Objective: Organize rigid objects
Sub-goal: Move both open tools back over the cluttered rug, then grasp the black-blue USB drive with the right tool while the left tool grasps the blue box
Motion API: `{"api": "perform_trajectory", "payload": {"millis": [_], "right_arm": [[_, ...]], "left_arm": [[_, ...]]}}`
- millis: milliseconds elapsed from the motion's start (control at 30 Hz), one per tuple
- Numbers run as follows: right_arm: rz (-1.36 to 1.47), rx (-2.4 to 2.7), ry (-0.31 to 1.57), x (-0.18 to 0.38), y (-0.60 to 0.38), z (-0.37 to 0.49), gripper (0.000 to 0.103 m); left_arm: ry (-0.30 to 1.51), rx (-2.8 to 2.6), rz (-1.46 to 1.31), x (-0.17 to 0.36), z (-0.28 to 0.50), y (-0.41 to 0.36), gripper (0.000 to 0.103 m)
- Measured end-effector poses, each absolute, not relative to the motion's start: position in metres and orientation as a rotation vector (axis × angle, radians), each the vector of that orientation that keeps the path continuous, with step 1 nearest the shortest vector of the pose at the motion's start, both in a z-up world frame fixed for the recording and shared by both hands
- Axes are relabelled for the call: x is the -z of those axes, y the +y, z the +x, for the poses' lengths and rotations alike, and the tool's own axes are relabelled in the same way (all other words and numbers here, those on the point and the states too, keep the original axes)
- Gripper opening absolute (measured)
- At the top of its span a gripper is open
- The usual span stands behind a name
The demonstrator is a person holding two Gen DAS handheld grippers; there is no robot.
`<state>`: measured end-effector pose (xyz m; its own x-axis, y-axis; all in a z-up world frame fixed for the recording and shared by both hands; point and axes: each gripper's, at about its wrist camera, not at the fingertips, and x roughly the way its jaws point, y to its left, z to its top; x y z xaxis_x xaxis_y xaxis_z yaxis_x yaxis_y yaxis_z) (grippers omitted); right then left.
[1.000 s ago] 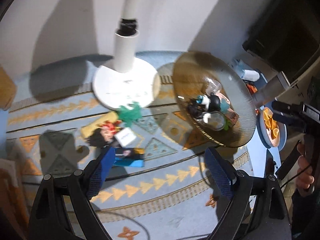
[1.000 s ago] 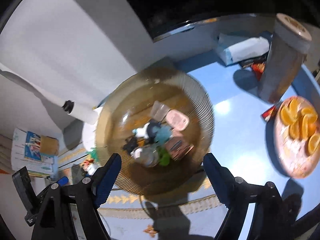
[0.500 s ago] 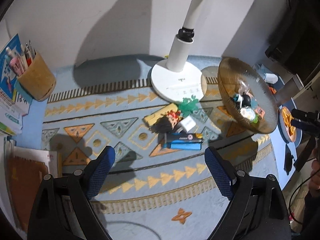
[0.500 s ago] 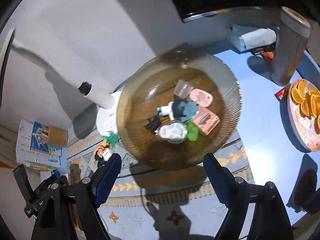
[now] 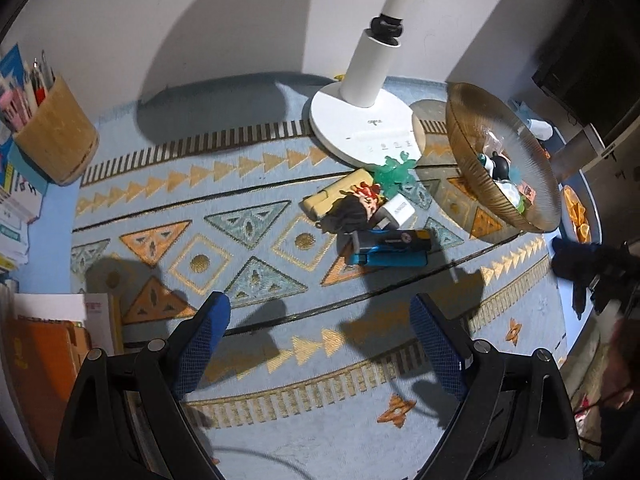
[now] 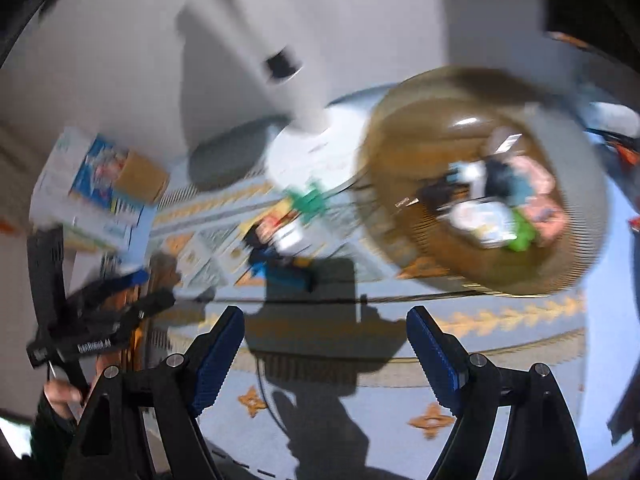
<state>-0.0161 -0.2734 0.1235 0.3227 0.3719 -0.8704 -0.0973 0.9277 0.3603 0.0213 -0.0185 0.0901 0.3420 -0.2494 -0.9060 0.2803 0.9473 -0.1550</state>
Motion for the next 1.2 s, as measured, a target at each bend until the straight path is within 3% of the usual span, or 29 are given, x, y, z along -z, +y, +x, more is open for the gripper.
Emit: {"api": "perform_trajectory", "payload": {"millis": [100, 167, 200, 533, 700, 767, 833, 1000, 1200], "right_arm": [[0.170, -0.374, 1.222, -0.108, -0.243, -0.004, 0.080], [0.101, -0.400, 1.232, -0.094, -0.224, 0.010, 0.066], [0.069, -0.404, 1.239, -0.088, -0.215, 0.018, 0.064], [-0.131, -0.544, 1.355, -0.021, -0.176, 0.076, 0.063], [-0.105, -0.635, 1.384, -0.019, -0.171, 0.069, 0.042], [-0.020, -0.665, 1.424, -0.016, -0.171, 0.062, 0.028], [0.094, -0.722, 1.484, -0.010, -0.168, 0.048, 0.021], [0.220, -0.756, 1.515, -0.004, -0.159, 0.016, 0.021], [0.165, -0.642, 1.436, -0.025, -0.191, -0.005, 0.020]], "left_arm": [[1.183, 0.353, -0.005, -0.086, 0.028, -0.013, 0.090], [1.193, 0.354, -0.020, -0.083, 0.031, -0.011, 0.090], [1.195, 0.348, -0.022, -0.081, 0.032, -0.010, 0.090], [1.245, 0.251, -0.111, -0.060, 0.006, 0.019, 0.090], [1.270, 0.224, -0.183, -0.049, -0.001, 0.028, 0.090], [1.280, 0.222, -0.199, -0.045, -0.002, 0.027, 0.090], [1.288, 0.225, -0.201, -0.042, 0.000, 0.025, 0.090], [1.311, 0.244, -0.205, -0.034, 0.000, 0.013, 0.090], [1.338, 0.289, -0.215, -0.020, 0.002, -0.007, 0.090]]}}
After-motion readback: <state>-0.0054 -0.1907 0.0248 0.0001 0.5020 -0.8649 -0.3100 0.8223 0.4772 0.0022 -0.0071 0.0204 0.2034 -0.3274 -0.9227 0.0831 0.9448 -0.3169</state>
